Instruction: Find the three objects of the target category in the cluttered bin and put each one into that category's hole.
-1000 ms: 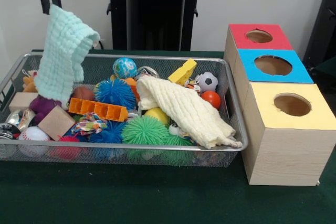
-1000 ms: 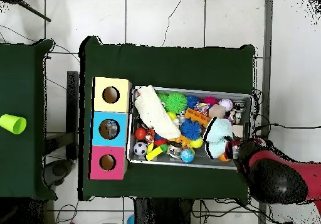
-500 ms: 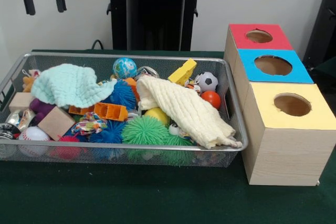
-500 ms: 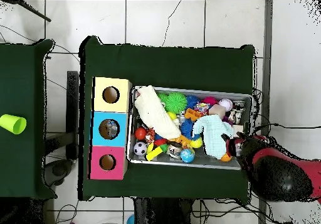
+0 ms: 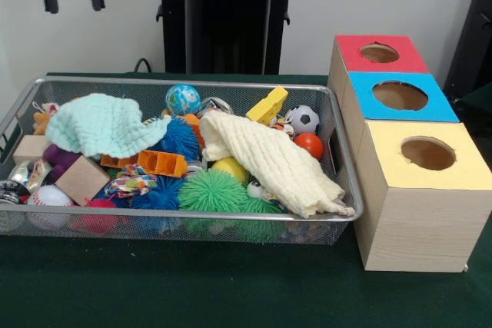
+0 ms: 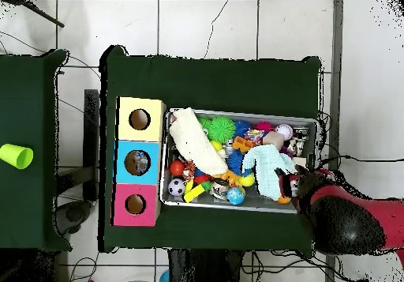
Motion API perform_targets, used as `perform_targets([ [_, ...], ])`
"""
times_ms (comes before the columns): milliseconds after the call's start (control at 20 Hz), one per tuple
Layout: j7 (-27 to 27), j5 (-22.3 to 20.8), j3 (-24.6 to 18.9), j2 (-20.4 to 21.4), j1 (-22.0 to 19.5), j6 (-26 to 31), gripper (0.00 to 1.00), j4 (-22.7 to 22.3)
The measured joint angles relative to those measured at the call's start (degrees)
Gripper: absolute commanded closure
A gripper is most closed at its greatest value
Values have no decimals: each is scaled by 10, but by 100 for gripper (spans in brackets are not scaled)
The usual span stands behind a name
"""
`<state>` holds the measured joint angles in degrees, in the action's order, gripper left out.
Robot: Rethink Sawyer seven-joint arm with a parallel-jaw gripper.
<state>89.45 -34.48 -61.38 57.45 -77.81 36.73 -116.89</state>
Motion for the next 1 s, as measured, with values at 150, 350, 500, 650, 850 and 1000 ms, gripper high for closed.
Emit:
perform_targets([
  [150,0,5,0,29,29,0,0,-13],
  [350,0,26,5,75,97,0,0,-33],
  [500,0,37,12,91,129,0,0,-38],
  [650,0,50,25,109,168,0,0,-38],
  [850,0,68,43,128,204,0,0,-38],
  [1000,0,89,60,140,223,0,0,-38],
])
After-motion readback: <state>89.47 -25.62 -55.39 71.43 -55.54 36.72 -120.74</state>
